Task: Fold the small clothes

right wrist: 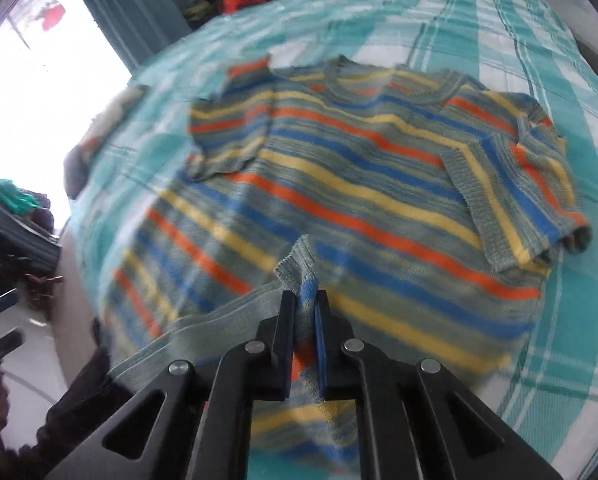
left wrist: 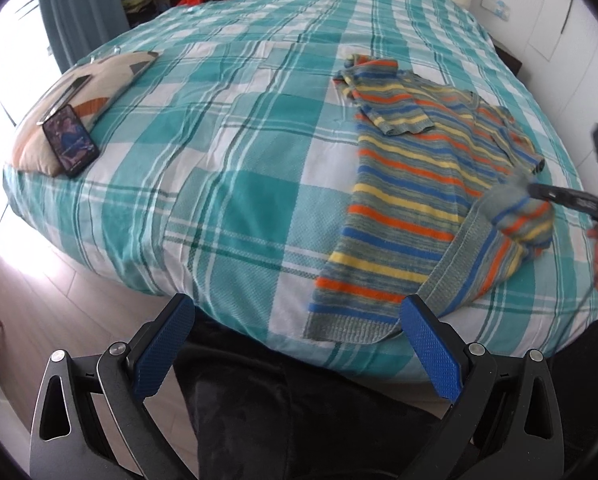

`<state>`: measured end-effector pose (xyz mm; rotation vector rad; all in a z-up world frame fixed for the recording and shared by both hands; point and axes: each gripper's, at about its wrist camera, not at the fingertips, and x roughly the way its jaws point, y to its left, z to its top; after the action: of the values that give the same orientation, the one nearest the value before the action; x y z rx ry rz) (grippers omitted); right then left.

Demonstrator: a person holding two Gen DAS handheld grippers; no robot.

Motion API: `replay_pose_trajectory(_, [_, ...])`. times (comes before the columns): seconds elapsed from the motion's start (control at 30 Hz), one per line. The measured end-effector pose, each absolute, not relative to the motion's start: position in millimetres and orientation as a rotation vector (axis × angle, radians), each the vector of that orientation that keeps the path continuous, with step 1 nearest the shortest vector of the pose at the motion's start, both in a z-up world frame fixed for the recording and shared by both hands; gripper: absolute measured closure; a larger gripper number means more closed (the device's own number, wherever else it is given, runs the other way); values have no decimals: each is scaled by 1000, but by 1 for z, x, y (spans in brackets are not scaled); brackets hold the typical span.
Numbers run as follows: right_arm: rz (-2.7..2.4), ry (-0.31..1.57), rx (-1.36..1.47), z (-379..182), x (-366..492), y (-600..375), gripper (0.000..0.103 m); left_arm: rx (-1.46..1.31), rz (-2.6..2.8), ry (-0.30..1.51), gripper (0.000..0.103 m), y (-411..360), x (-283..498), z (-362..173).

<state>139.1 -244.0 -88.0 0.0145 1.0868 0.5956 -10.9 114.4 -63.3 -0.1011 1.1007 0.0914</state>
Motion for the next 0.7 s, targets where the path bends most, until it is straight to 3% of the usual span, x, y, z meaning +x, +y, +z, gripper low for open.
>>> replay_pose_trajectory(0.17, [713,1079,-96,-38,25,-286,96,-148,81,1153,0,132,-4,-92])
replay_pose_trajectory(0.33, [581,1279,-263,-80,-41,-321,91,-158,31,1171,1,131,12,-125])
replay_pose_trajectory(0.47, [432,1323,-106,-97,-48,-363,70,-115,-14,1172,1,124,21,-152])
replay_pose_trajectory(0.53, [375,1293,29,-96,-45,-379,33,-110,-33,1187,2,121,24,-166])
replay_pose_trajectory(0.63, [342,1321,186,-110,-39,-388,29,-116,-96,1180,4,115,23,-176])
replay_pose_trajectory(0.7, [346,1380,226,-130,-28,-378,29,-93,-135,1180,20,108,21,-180])
